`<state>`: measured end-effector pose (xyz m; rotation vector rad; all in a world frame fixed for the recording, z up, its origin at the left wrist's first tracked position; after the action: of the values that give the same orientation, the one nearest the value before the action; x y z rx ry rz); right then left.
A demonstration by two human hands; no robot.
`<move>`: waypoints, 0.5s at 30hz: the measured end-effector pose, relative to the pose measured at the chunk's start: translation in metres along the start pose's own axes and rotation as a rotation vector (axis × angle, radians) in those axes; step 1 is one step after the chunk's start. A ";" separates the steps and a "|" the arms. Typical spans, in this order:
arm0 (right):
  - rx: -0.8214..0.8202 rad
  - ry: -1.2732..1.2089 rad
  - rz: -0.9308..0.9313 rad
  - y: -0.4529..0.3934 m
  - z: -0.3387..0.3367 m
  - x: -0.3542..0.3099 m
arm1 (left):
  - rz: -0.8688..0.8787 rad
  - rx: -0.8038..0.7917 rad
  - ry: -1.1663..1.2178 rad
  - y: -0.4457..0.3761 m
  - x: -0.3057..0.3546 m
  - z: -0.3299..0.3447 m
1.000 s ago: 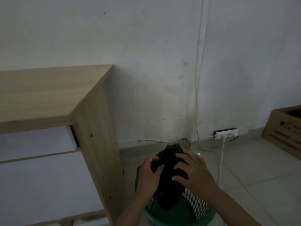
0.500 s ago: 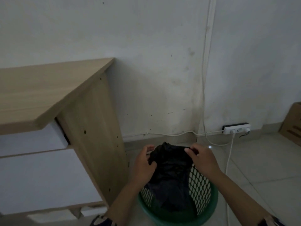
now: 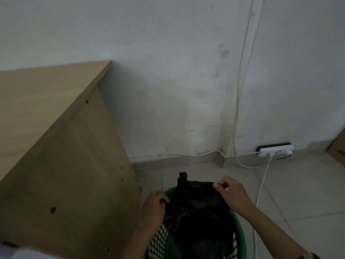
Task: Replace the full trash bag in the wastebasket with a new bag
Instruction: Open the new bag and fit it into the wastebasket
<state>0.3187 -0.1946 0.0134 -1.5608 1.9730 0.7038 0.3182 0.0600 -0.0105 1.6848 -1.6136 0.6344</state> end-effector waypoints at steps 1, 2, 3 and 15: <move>-0.001 0.041 0.013 -0.005 -0.004 0.002 | -0.013 0.048 -0.018 -0.002 -0.002 -0.008; -0.004 0.069 0.031 -0.010 -0.009 0.004 | -0.036 0.108 -0.019 -0.004 -0.005 -0.018; -0.009 0.083 0.053 -0.015 -0.013 0.007 | -0.077 0.156 -0.001 -0.005 -0.009 -0.026; -0.465 -0.498 0.250 0.016 0.049 0.010 | -0.366 0.087 0.647 0.011 -0.018 0.043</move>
<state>0.3054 -0.1654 -0.0281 -1.2094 1.7053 1.5747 0.3004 0.0384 -0.0496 1.5571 -0.8117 0.9440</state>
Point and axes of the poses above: each hand's wrist, its own y-axis away from the middle knuckle, its own z-axis out of the palm, x = y × z, the point moved 8 cm from there along -y, towards the middle knuckle, and after that the axes turned 7 degrees about y, right-handed, at the moved point
